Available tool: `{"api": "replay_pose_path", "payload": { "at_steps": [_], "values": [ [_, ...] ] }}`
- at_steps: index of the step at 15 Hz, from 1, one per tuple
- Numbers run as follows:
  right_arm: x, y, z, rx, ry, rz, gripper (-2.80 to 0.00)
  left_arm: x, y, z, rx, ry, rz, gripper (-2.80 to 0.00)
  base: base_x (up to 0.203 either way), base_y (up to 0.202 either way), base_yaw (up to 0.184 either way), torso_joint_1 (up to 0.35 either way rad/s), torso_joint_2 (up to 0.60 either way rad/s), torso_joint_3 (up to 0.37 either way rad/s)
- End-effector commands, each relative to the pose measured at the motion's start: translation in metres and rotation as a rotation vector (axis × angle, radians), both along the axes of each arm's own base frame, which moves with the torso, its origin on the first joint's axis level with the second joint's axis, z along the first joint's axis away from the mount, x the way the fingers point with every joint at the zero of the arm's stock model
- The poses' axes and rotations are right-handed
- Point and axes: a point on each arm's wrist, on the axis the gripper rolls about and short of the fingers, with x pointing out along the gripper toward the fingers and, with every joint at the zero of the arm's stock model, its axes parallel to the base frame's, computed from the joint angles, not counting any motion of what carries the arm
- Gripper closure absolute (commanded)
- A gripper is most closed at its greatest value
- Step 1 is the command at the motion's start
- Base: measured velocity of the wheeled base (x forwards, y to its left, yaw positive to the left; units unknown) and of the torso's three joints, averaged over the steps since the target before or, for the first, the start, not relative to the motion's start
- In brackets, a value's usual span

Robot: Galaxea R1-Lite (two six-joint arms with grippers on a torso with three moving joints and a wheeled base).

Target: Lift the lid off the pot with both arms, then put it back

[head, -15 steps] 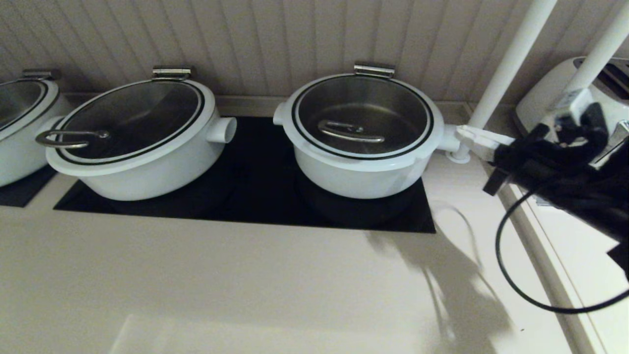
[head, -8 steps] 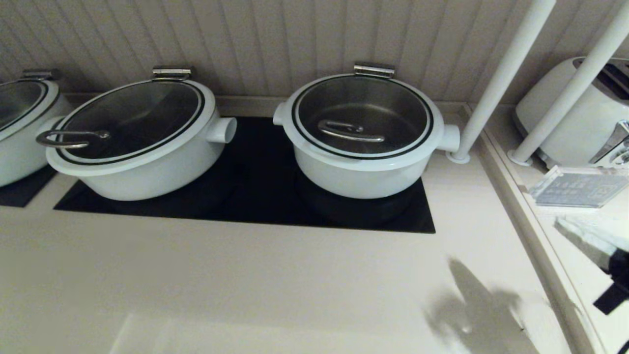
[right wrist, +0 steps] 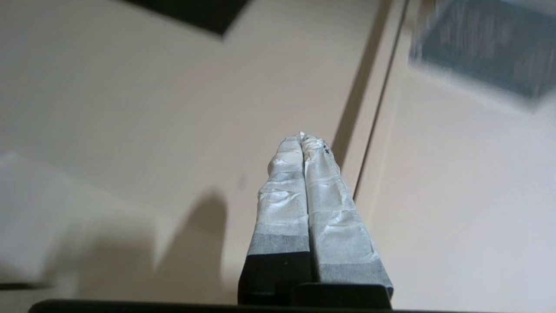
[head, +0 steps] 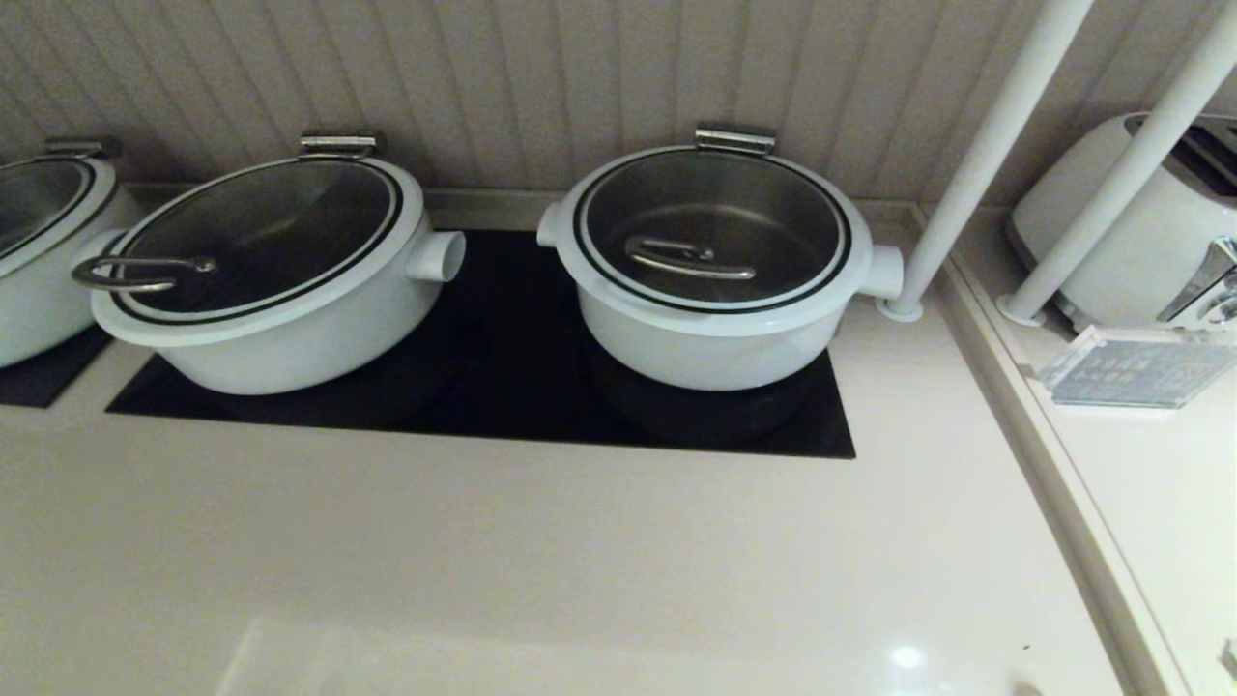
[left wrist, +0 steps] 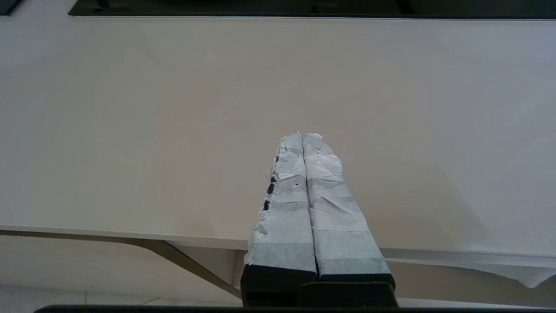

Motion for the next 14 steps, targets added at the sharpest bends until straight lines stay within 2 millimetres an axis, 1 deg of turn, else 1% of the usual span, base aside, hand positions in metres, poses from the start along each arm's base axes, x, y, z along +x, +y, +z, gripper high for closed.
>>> {"api": "replay_pose_path", "payload": {
  "at_steps": [1, 3, 4, 5, 6, 9, 14],
  "values": [
    [-0.026, -0.001, -0.019, 0.066, -0.001, -0.049, 0.00, 0.000, 0.000, 0.000, 0.000, -0.001, 0.000, 0.00, 0.000, 0.000, 0.000, 0.000, 0.00, 0.000],
    [-0.037, -0.002, -0.027, 0.172, 0.037, -0.121, 0.00, 0.000, 0.000, 0.000, 0.000, -0.001, 0.000, 0.00, 0.000, 0.000, 0.000, 0.000, 0.00, 0.000],
    [-0.041, -0.003, -0.029, 0.205, 0.022, -0.160, 0.00, 0.000, 0.000, 0.000, 0.000, -0.001, 0.000, 0.00, 0.000, 0.000, 0.000, 0.000, 0.00, 0.000],
    [-0.042, -0.005, -0.033, 0.211, 0.018, -0.246, 0.00, 0.000, 0.000, 0.000, 0.000, -0.001, 0.000, 0.00, 0.000, 0.000, 0.000, 0.000, 0.00, 0.000],
    [-0.041, -0.006, -0.035, 0.211, 0.021, -0.272, 0.00, 0.000, 0.000, 0.000, 0.000, -0.001, 0.000, 0.00, 0.000, 0.000, 0.000, 0.000, 0.00, 0.000],
    [-0.042, -0.004, -0.036, 0.149, 0.040, -0.185, 0.00, 0.000, 0.000, 0.000, 0.000, -0.001, 0.000, 0.00, 0.000, 0.000, 0.000, 0.000, 0.00, 0.000],
    [-0.042, -0.004, -0.036, 0.161, 0.042, -0.183, 0.00, 0.000, 0.000, 0.000, 0.000, -0.001, 0.000, 0.00, 0.000, 0.000, 0.000, 0.000, 0.00, 0.000]
  ]
}}
